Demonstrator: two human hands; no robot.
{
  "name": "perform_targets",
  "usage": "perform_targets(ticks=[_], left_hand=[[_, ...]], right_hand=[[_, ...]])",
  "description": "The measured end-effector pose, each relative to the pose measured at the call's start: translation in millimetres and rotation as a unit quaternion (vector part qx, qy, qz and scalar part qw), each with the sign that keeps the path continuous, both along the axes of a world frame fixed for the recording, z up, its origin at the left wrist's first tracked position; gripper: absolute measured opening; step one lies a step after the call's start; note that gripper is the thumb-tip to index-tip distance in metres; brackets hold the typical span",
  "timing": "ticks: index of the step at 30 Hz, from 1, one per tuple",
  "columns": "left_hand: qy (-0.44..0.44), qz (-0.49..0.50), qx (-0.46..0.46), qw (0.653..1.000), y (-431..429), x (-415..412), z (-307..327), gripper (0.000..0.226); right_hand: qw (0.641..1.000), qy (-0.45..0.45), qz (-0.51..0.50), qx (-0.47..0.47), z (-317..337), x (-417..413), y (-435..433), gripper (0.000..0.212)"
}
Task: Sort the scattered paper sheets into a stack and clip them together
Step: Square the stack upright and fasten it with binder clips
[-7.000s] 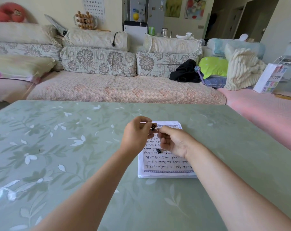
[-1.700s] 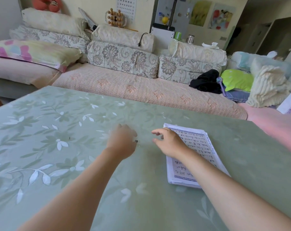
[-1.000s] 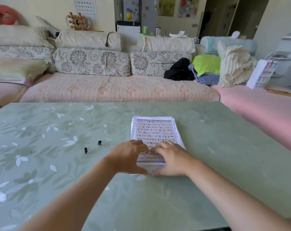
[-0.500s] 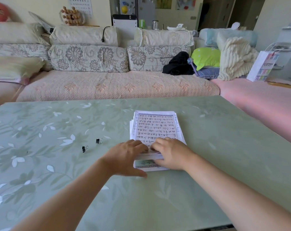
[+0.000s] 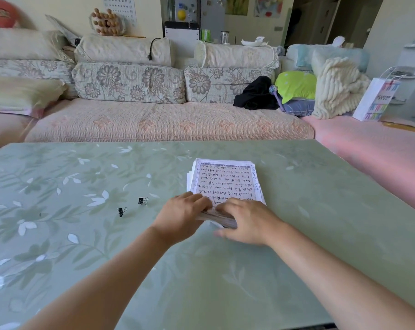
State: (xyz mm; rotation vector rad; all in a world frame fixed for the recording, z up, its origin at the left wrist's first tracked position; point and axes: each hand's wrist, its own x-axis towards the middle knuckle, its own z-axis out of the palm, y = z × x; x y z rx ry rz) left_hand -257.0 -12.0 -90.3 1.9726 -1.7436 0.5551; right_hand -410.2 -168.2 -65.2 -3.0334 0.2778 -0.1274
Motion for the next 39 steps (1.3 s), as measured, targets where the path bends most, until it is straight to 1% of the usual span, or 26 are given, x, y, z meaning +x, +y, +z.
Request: perform_targets(ticks=[2,4,6,7,8,9,10,11,12,13,14,15,18,19,20,22,23,24,25,27,29,31,34,37,38,39], left_hand=[[0.037,-0.008,-0.004,0.999,1,2,0,0.009],[0.081,0.006,-0.027,0.996,2,2,1,0.013],[0.17,0.055,-0.064,0.982,-1,2,2,0.04],[0.256,0.091,-0.088,0.958,-3,0,5,0.054],[0.383,0.135,-0.106,0.908,-5,-2,11,0.059],[0.54,0.174,-0.121,0.815,-5,-5,21,0.051],[0.687,0.189,-0.126,0.69,-6,-6,28,0.036],[0.794,0.182,-0.138,0.563,-7,-5,33,0.026],[0.862,0.161,-0.152,0.456,-7,-4,36,0.025],[0.897,0.14,-0.15,0.391,-7,-2,39,0.031],[0.91,0.121,-0.131,0.374,-6,-3,42,0.039],[0.907,0.113,-0.096,0.393,-6,-5,45,0.043],[0.867,0.134,0.005,0.48,-9,-5,42,0.039],[0.855,0.145,0.022,0.498,-10,-1,39,0.037],[0.841,0.159,0.04,0.515,-11,3,36,0.036],[0.812,0.176,0.08,0.551,-10,9,35,0.035],[0.802,0.176,0.09,0.563,-9,10,35,0.034],[0.797,0.171,0.094,0.572,-9,11,36,0.034],[0.794,0.167,0.091,0.578,-9,11,35,0.035],[0.78,0.169,0.072,0.599,-10,11,32,0.041],[0.759,0.172,0.038,0.627,-12,11,29,0.045],[0.748,0.166,0.001,0.643,-10,10,31,0.045],[0.75,0.098,-0.048,0.652,-3,10,39,0.047],[0.743,0.0,-0.067,0.665,6,9,49,0.052],[0.737,-0.021,-0.073,0.672,8,8,52,0.053],[0.727,-0.027,-0.083,0.681,9,7,55,0.054]], right_hand=[[1.0,0.009,0.002,-0.014,-2,-1,-1,0.053],[1.0,-0.01,-0.004,0.001,-2,2,-2,0.045],[0.999,-0.035,-0.018,0.011,-1,4,-3,0.046],[0.999,-0.042,-0.023,0.012,1,4,-4,0.048],[0.998,-0.047,-0.024,0.017,3,3,-5,0.049],[0.998,-0.051,-0.022,0.023,5,2,-5,0.051],[0.998,-0.052,-0.018,0.026,5,0,-6,0.051],[0.998,-0.053,-0.009,0.025,5,-2,-6,0.052],[0.998,-0.053,0.003,0.017,4,-5,-6,0.052],[0.998,-0.052,0.018,0.009,3,-7,-5,0.053],[0.998,-0.051,0.033,0.005,3,-9,-3,0.055],[0.997,-0.051,0.051,0.007,3,-11,-1,0.056],[0.994,-0.047,0.096,-0.001,5,-18,11,0.055],[0.995,-0.028,0.095,-0.002,5,-21,14,0.051],[0.997,0.004,0.083,0.009,6,-24,16,0.055],[0.992,0.08,0.028,0.094,10,-27,13,0.069],[0.983,0.084,0.006,0.165,11,-26,10,0.063],[0.973,0.054,-0.01,0.225,10,-25,4,0.055],[0.967,0.0,-0.035,0.252,8,-23,-3,0.049],[0.966,-0.059,-0.109,0.228,0,-19,-19,0.039],[0.957,-0.069,-0.183,0.216,-5,-15,-32,0.055],[0.921,-0.092,-0.245,0.289,-2,-13,-40,0.08],[0.83,-0.155,-0.277,0.458,6,-6,-51,0.101],[0.774,-0.206,-0.249,0.545,15,0,-54,0.105],[0.764,-0.229,-0.229,0.558,17,3,-54,0.098],[0.756,-0.254,-0.21,0.565,21,5,-52,0.08]])
